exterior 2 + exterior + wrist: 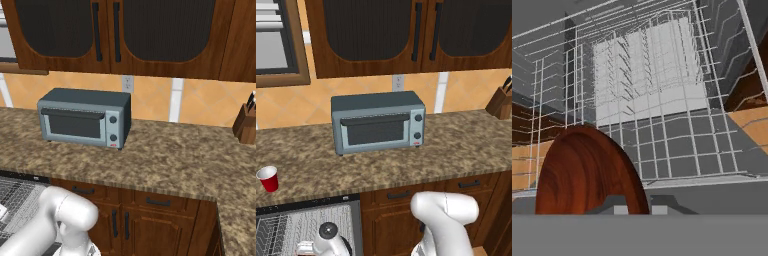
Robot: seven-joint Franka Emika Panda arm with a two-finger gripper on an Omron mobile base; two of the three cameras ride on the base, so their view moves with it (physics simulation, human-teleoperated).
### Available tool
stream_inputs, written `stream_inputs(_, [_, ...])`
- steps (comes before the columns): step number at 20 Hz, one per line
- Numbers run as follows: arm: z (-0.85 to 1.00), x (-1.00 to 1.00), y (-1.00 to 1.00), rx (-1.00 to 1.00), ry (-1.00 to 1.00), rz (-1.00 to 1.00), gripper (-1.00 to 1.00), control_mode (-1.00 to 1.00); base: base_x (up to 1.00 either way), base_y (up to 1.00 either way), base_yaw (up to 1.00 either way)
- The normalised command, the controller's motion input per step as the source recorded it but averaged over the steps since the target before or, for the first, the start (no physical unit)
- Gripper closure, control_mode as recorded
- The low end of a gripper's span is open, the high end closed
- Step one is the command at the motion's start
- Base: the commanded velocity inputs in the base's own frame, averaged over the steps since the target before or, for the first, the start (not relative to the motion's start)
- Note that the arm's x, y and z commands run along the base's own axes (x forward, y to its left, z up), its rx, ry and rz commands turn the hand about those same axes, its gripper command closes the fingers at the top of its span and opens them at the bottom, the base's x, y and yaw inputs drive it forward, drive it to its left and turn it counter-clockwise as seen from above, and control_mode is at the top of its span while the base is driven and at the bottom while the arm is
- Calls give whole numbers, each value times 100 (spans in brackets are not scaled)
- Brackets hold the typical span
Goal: Pick up the cup and bowl from the counter, place them in the dishwasher, and close the dishwasher door.
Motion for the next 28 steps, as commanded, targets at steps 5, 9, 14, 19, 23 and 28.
stream_inputs(5, [-60, 2, 0, -1, 12, 0, 100, -100, 0, 0, 0])
stream_inputs(9, [-48, 0, 0, 0, 9, 1, 100, -100, 0, 0, 0])
stream_inputs(14, [-27, 1, 5, -1, 15, 1, 100, -100, 0, 0, 0])
stream_inputs(19, [-3, 3, 1, 0, 5, 0, 100, -100, 0, 0, 0])
stream_inputs(23, [1, 0, 0, 0, -2, 0, 100, -100, 0, 0, 0])
stream_inputs(28, [-9, 23, 0, 0, -11, 0, 100, -100, 0, 0, 0])
